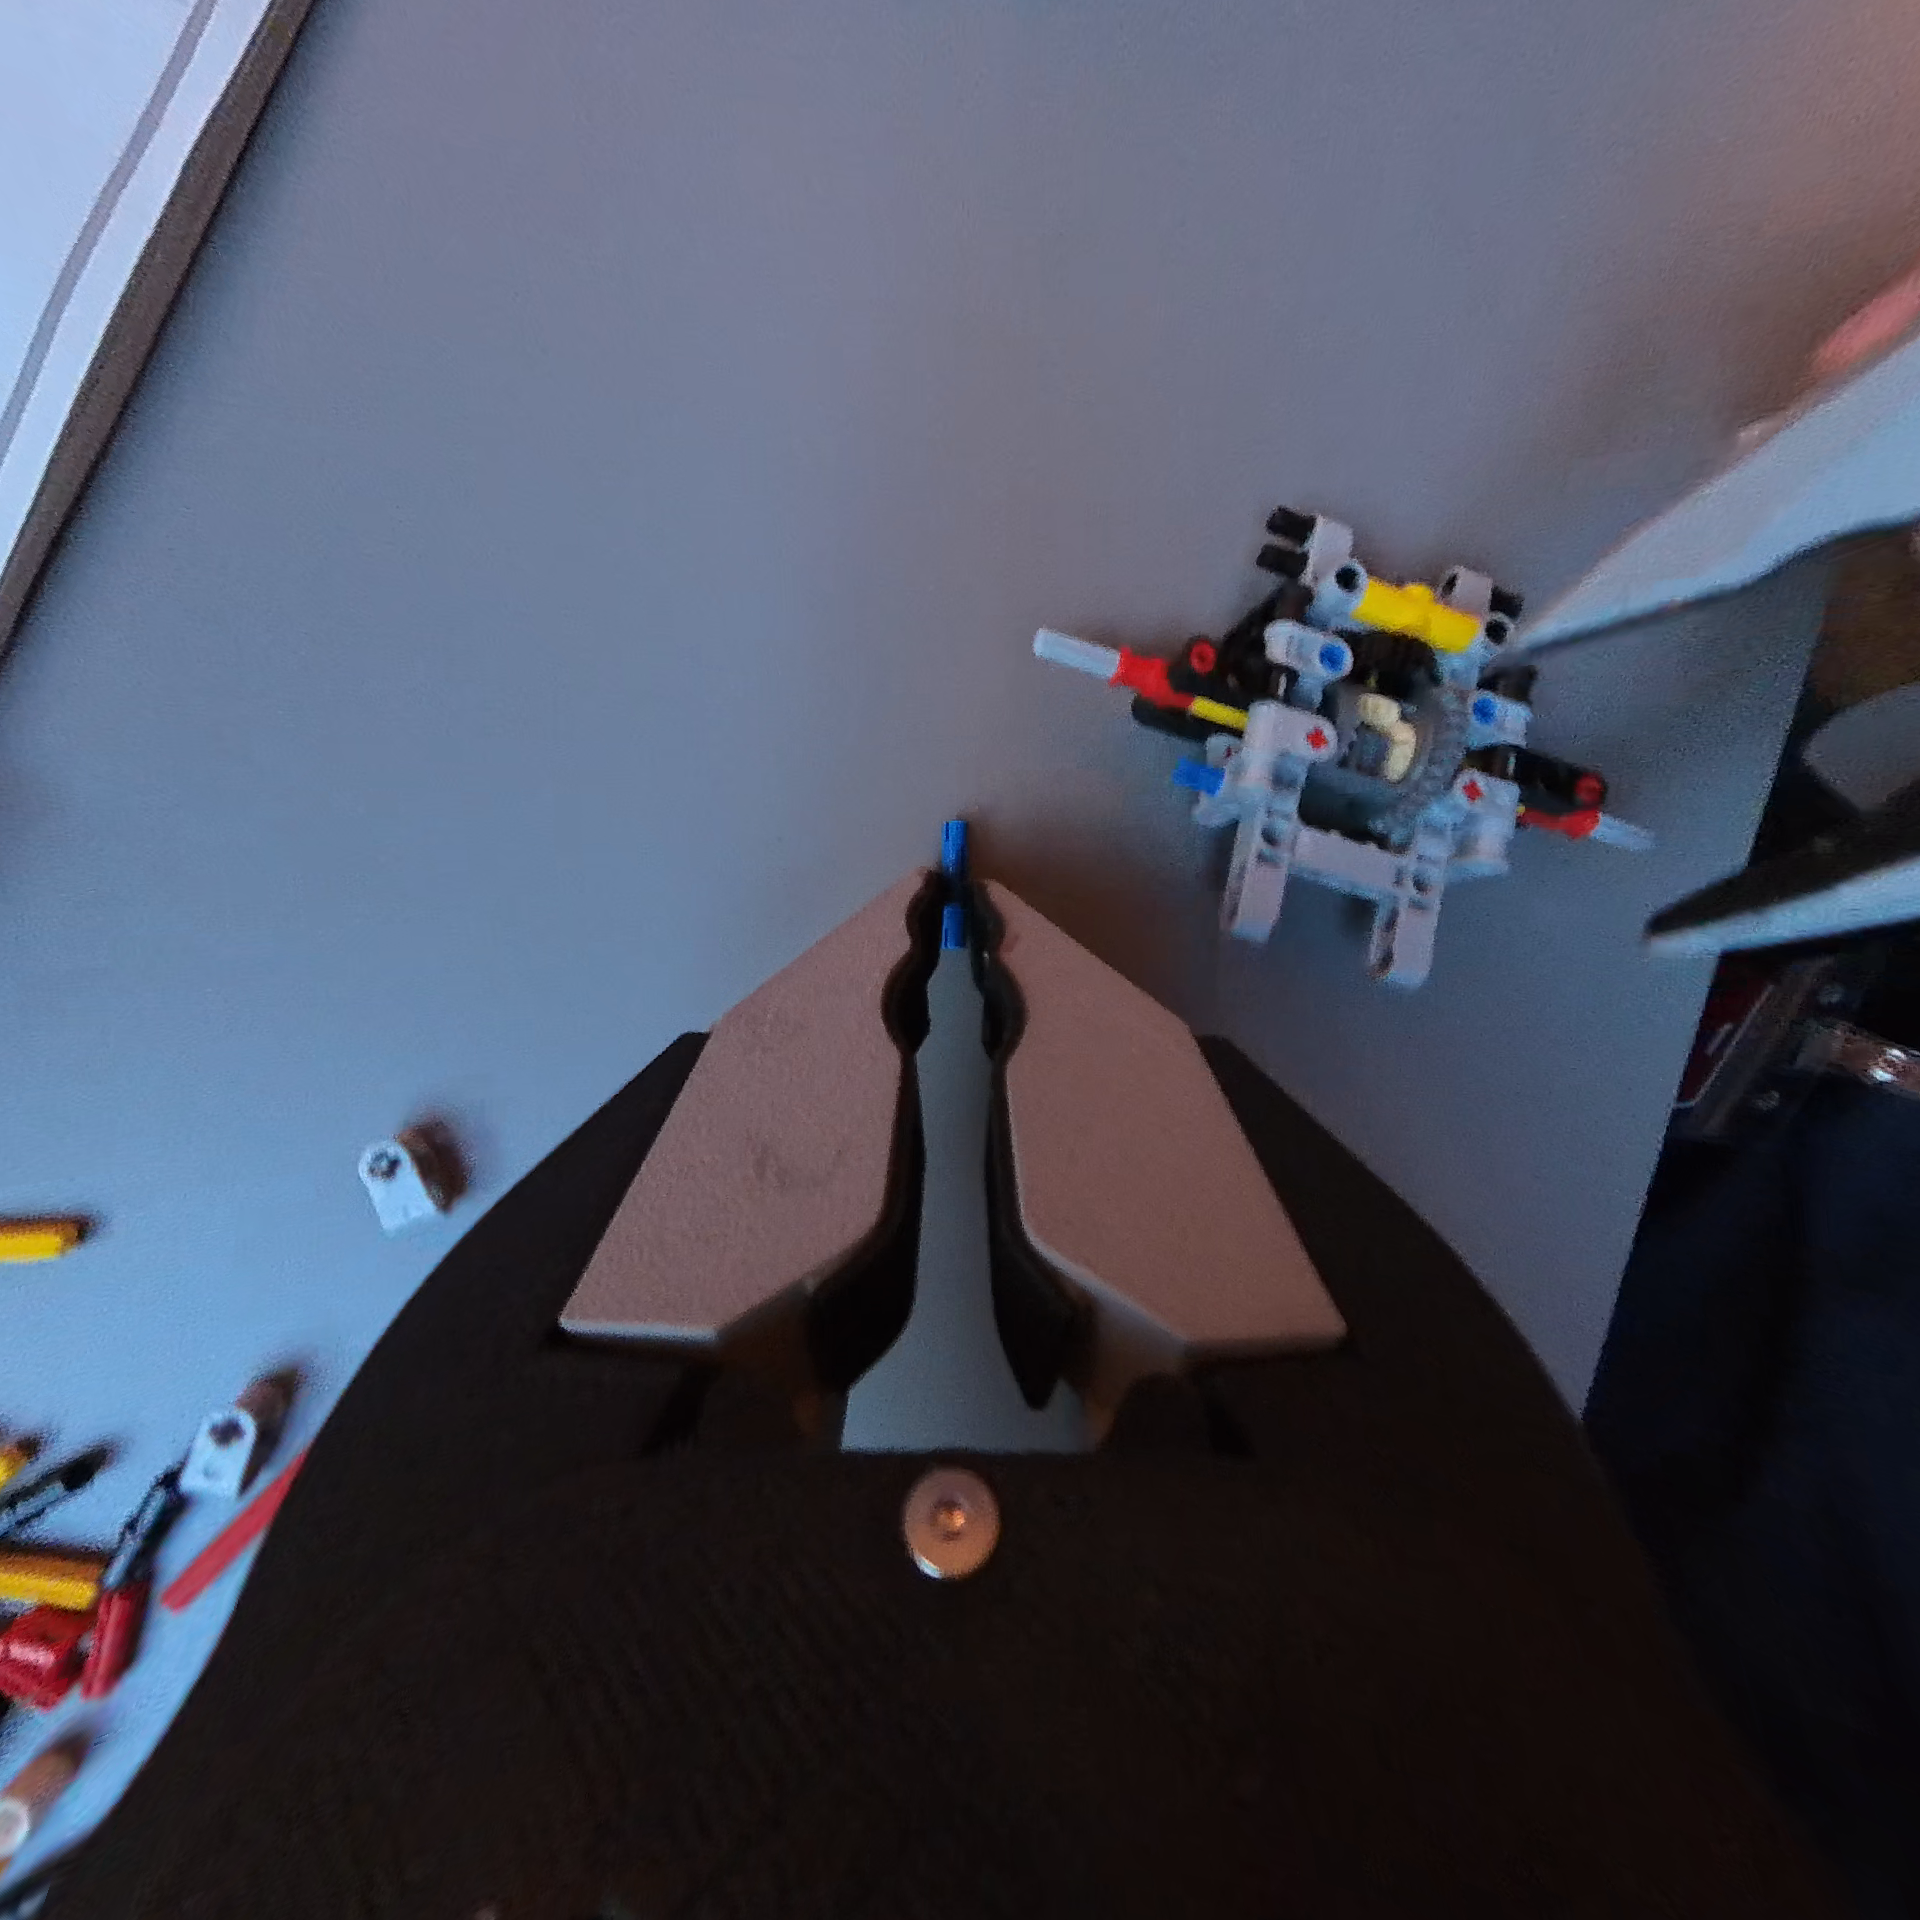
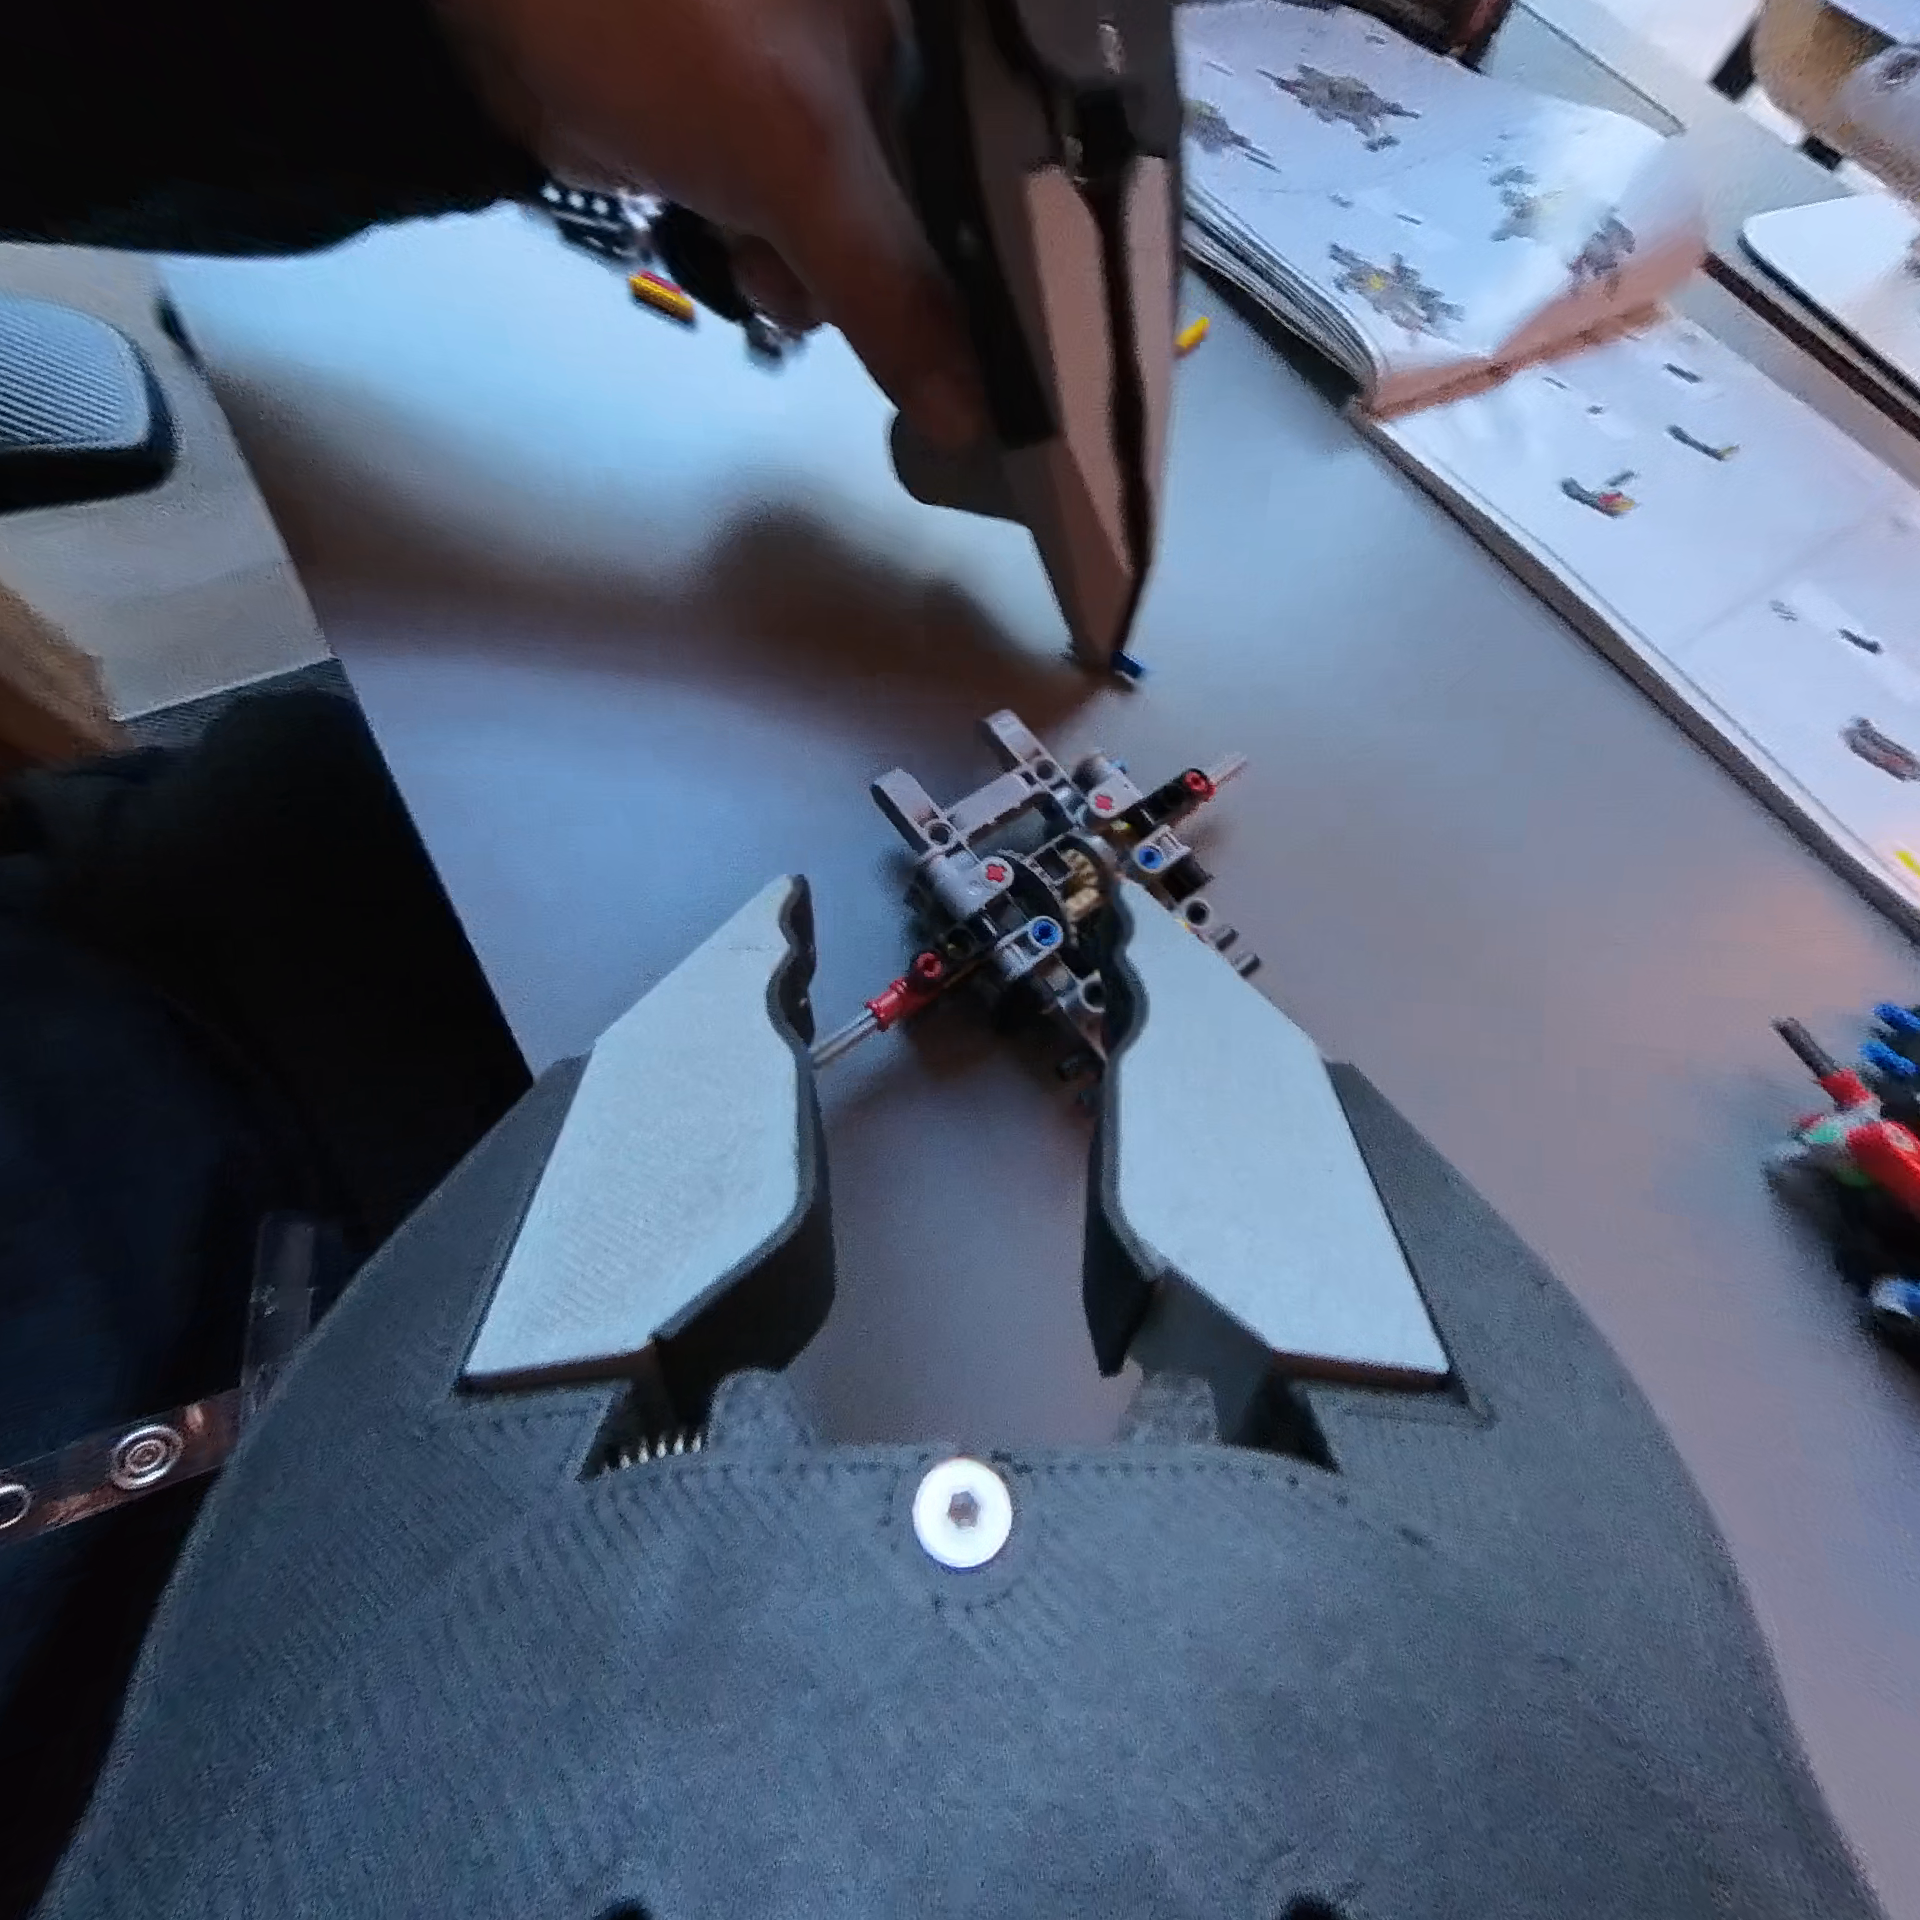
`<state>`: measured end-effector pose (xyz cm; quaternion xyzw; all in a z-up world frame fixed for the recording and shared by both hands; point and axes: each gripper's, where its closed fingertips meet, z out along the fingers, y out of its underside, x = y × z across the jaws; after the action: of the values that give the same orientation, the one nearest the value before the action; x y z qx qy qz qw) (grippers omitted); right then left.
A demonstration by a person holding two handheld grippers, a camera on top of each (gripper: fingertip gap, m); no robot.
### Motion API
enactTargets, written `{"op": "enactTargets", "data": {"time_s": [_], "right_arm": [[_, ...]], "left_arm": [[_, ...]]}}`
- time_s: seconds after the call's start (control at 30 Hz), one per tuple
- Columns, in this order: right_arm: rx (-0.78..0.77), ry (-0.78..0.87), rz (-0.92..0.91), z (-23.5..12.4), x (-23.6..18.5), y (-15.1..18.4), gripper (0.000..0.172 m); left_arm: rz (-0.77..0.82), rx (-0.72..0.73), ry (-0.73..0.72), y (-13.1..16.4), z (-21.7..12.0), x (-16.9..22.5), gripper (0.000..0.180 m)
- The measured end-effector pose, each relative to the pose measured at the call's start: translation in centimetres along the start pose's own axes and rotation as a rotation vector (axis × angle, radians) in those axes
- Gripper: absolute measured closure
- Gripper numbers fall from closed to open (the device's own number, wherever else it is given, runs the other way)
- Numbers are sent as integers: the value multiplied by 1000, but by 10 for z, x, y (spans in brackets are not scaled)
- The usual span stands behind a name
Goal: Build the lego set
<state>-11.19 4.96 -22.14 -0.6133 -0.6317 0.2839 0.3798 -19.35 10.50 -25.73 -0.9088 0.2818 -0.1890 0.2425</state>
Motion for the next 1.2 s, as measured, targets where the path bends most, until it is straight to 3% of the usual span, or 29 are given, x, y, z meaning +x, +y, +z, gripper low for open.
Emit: {"op": "enactTargets", "data": {"time_s": [0.13, 0.27, 0.33, 0.47, 0.6, 0.83, 1.0, 1.2], "right_arm": [[-128, 40, 40, -1, 9, 21, 117], [-185, 151, 68, -11, 45, 39, 117], [-126, 163, 121, -21, 54, 30, 118], [93, 59, 205, -37, 35, -8, 142], [198, 29, 146, -34, 5, -40, 137], [128, 266, -263, -19, 0, -64, 137], [77, 338, -407, -13, 3, -66, 149], [30, 327, -427, -11, 3, -54, 149]], "left_arm": [[-21, 78, 39, 8, -15, 9, 178], [-43, 210, 120, 3, -30, 23, 178], [-29, 309, 185, -4, -41, 35, 178], [3, 540, 338, -22, -68, 65, 178], [-81, 720, 482, -39, -80, 91, 178], [-423, 757, 702, -48, -76, 107, 178], [-472, 729, 743, -44, -70, 117, 178], [-470, 698, 734, -41, -61, 116, 179]]}}
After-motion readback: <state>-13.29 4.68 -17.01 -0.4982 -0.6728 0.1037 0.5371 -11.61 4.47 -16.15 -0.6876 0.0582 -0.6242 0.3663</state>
